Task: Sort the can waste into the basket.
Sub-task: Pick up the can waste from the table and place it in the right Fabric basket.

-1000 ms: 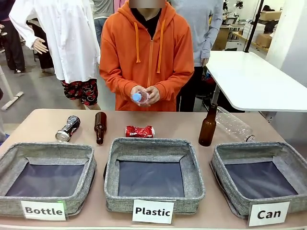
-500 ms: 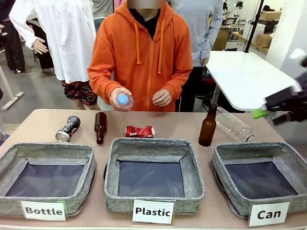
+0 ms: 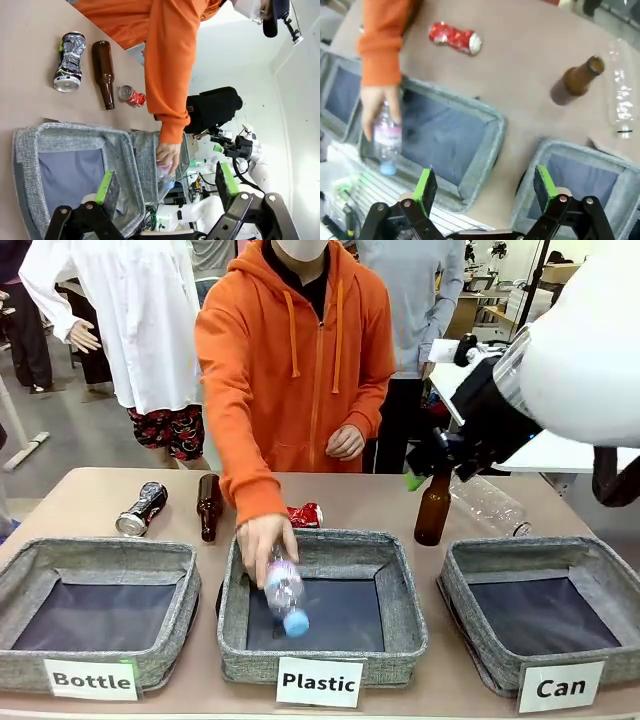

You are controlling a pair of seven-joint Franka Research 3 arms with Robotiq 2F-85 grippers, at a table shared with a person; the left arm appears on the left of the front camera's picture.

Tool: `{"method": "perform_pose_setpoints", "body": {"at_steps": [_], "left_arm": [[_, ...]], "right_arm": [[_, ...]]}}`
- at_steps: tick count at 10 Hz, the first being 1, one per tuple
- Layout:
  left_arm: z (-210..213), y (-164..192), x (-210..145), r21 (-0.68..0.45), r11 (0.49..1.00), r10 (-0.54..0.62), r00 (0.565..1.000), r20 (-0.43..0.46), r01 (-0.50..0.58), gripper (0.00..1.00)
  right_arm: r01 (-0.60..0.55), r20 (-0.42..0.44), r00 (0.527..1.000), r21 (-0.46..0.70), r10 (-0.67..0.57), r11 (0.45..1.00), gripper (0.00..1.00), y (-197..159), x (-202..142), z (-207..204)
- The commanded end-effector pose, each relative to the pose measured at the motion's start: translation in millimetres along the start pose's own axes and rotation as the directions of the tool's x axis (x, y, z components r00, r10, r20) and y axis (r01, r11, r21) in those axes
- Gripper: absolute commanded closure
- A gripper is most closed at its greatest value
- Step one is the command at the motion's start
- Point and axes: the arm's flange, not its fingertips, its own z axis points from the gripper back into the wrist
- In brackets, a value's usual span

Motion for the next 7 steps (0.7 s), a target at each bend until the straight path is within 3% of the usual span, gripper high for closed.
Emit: {"method": "perform_pose_setpoints", "body": {"at_steps": [1, 4, 5, 7], "left_arm": [[1, -1, 0, -0.016, 1.0, -0.021, 1.0, 0.004, 0.021, 0.0], [1, -1, 0, -0.016, 1.0, -0.021, 1.0, 0.004, 0.021, 0.0], [1, -1, 0, -0.016, 1.0, -0.021, 1.0, 0.004, 0.021, 0.0], [1, -1, 0, -0.016, 1.0, -0.021, 1.0, 0.004, 0.021, 0.0]], "right_arm": [[0.117, 0.03, 0.992, 0.128, -0.122, 0.985, 0.0, -71, -39, 52], [0.299, 0.089, 0.93, 0.379, -0.356, 0.876, 0.0, -171, -153, 88], [0.369, 0.115, 0.887, 0.405, -0.447, 0.836, 0.0, -186, -175, 85], [0.42, 0.116, 0.85, 0.439, -0.513, 0.795, 0.0, -203, -193, 75]]}}
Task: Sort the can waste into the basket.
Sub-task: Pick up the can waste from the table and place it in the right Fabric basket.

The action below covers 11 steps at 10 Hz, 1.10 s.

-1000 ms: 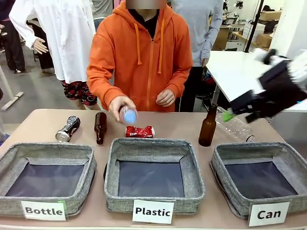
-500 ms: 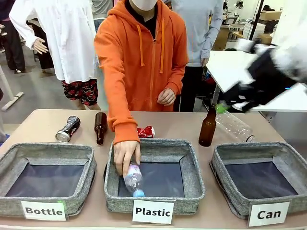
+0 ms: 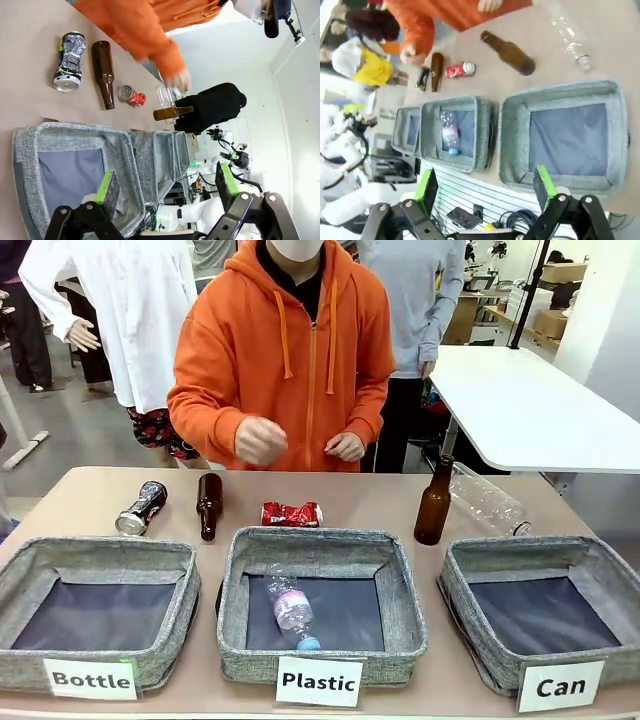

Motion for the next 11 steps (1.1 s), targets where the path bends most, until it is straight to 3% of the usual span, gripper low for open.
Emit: {"method": "perform_pose_setpoints", "body": {"at_steps": [1, 3, 5, 6, 7, 9, 10, 11], "left_arm": [[0, 0, 0, -0.016, 1.0, -0.021, 1.0, 0.002, 0.021, 0.0], [0, 0, 0, -0.016, 1.0, -0.021, 1.0, 0.002, 0.021, 0.0], [0, 0, 0, -0.016, 1.0, -0.021, 1.0, 0.002, 0.021, 0.0], [0, 0, 0, -0.016, 1.0, -0.021, 1.0, 0.002, 0.021, 0.0], [0, 0, 0, -0.016, 1.0, -0.021, 1.0, 0.002, 0.021, 0.0], [0, 0, 0, -0.016, 1.0, -0.021, 1.0, 0.002, 0.021, 0.0], [0, 0, 0, -0.016, 1.0, -0.021, 1.0, 0.002, 0.021, 0.0], [0, 0, 0, -0.016, 1.0, -0.021, 1.0, 0.002, 0.021, 0.0]], "right_arm": [[0.01, -0.004, 1.0, 0.012, -0.01, 1.0, 0.0, -12, -44, -54], [-0.016, -0.046, 0.999, -0.052, 0.013, 0.999, 0.0, 4, -29, -66], [-0.105, -0.071, 0.993, -0.128, 0.096, 0.986, 0.0, 51, -9, -95], [-0.16, -0.099, 0.985, -0.221, 0.141, 0.962, 0.0, 85, 1, -118], [-0.223, -0.124, 0.973, -0.3, 0.194, 0.927, 0.0, 123, 6, -148], [-0.395, -0.27, 0.914, -0.415, 0.304, 0.819, 0.0, 194, -1, -218], [-0.47, -0.324, 0.878, -0.453, 0.351, 0.757, 0.0, 216, -7, -245], [-0.512, -0.343, 0.855, -0.431, 0.39, 0.743, 0.0, 230, -8, -259]]}}
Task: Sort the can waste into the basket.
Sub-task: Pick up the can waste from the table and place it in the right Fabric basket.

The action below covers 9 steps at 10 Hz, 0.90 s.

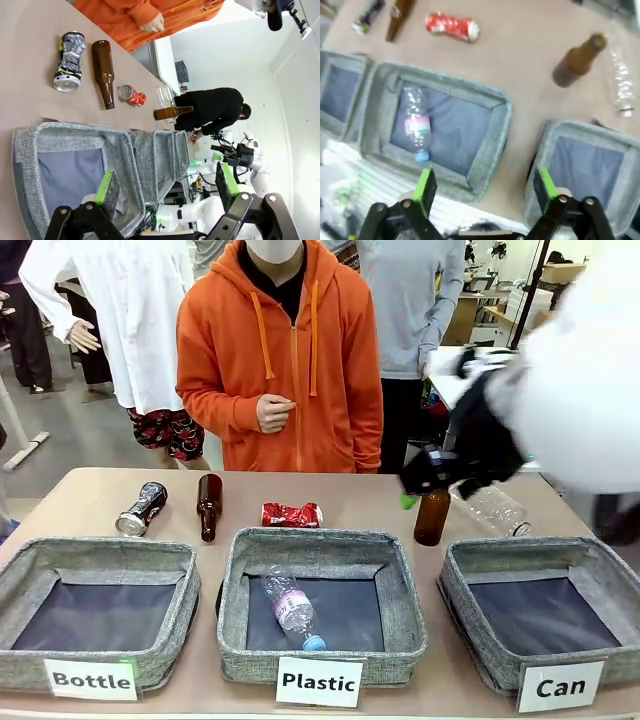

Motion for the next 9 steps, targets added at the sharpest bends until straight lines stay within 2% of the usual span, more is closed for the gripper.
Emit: {"method": "perform_pose_setpoints", "body": {"at_steps": [1, 2, 4, 5, 7, 9], "left_arm": [[1, 0, 0, -0.016, 1.0, -0.021, 1.0, 0.005, 0.021, 0.0], [1, 0, 0, -0.016, 1.0, -0.021, 1.0, 0.005, 0.021, 0.0], [1, 0, 0, -0.016, 1.0, -0.021, 1.0, 0.005, 0.021, 0.0], [1, 0, 0, -0.016, 1.0, -0.021, 1.0, 0.005, 0.021, 0.0], [1, 0, 0, -0.016, 1.0, -0.021, 1.0, 0.005, 0.021, 0.0], [1, 0, 0, -0.016, 1.0, -0.021, 1.0, 0.005, 0.021, 0.0]], "right_arm": [[-0.022, 0.018, 1.0, -0.054, 0.023, 0.998, 0.0, -14, 26, 4], [0.0, 0.0, 1.0, 0.0, 0.0, 1.0, 0.0, 0, 0, 0], [0.0, 0.0, 1.0, 0.0, 0.0, 1.0, 0.0, 0, 0, 0], [-0.039, -0.018, 0.999, -0.017, 0.039, 0.999, 0.0, 0, 14, -4], [0.106, -0.09, 0.99, -0.077, -0.113, 0.991, 0.0, 40, 49, -10], [0.202, -0.251, 0.935, -0.21, -0.252, 0.957, 0.0, 97, 103, -30]]}}
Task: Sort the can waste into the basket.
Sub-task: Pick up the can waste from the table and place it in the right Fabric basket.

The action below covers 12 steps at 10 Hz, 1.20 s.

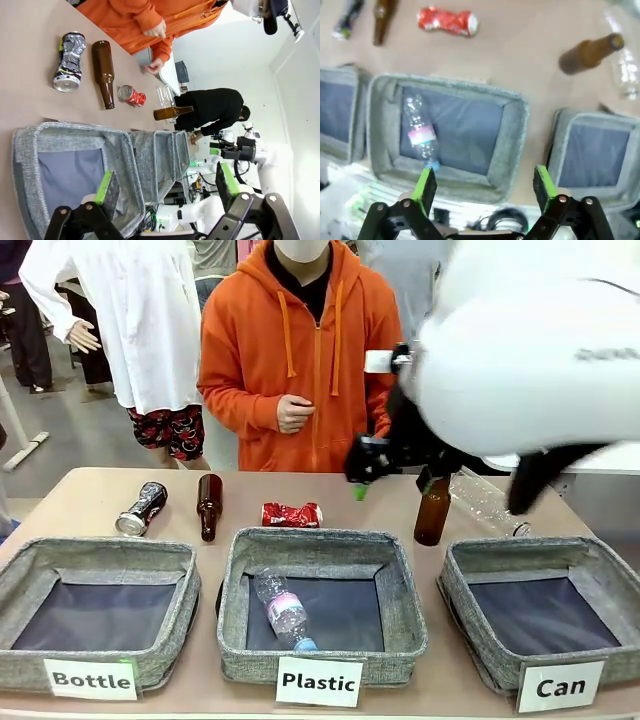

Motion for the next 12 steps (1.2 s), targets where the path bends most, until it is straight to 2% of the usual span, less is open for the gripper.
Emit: {"method": "perform_pose_setpoints", "body": {"at_steps": [1, 2, 3, 4, 6, 8, 10, 11, 12], "left_arm": [[1, 0, 0, -0.016, 1.0, -0.021, 1.0, 0.004, 0.021, 0.0], [1, 0, 0, -0.016, 1.0, -0.021, 1.0, 0.004, 0.021, 0.0], [1, 0, 0, -0.016, 1.0, -0.021, 1.0, 0.004, 0.021, 0.0], [1, 0, 0, -0.016, 1.0, -0.021, 1.0, 0.004, 0.021, 0.0], [1, 0, 0, -0.016, 1.0, -0.021, 1.0, 0.004, 0.021, 0.0], [1, 0, 0, -0.016, 1.0, -0.021, 1.0, 0.004, 0.021, 0.0], [1, 0, 0, -0.016, 1.0, -0.021, 1.0, 0.004, 0.021, 0.0], [1, 0, 0, -0.016, 1.0, -0.021, 1.0, 0.004, 0.021, 0.0], [1, 0, 0, -0.016, 1.0, -0.021, 1.0, 0.004, 0.021, 0.0]], "right_arm": [[0.084, -0.14, 0.985, -0.123, -0.101, 0.989, 0.0, 66, 58, -7], [0.107, -0.109, 0.986, -0.162, -0.125, 0.981, 0.0, 73, 69, -14], [0.017, -0.108, 0.994, -0.062, -0.024, 0.998, 0.0, 59, 68, -10], [0.001, -0.108, 0.994, -0.033, -0.005, 0.999, 0.0, 36, 59, 0], [-0.082, -0.143, 0.986, 0.047, 0.088, 0.996, 0.0, -29, 12, 30], [-0.072, -0.176, 0.98, 0.1, 0.089, 0.992, 0.0, -84, -34, 49], [-0.044, -0.098, 0.993, 0.229, 0.068, 0.972, 0.0, -142, -77, 64], [0.062, -0.081, 0.996, 0.266, -0.042, 0.962, 0.0, -174, -93, 62], [0.024, 0.03, 0.999, 0.338, -0.037, 0.941, 0.0, -214, -105, 52]]}}
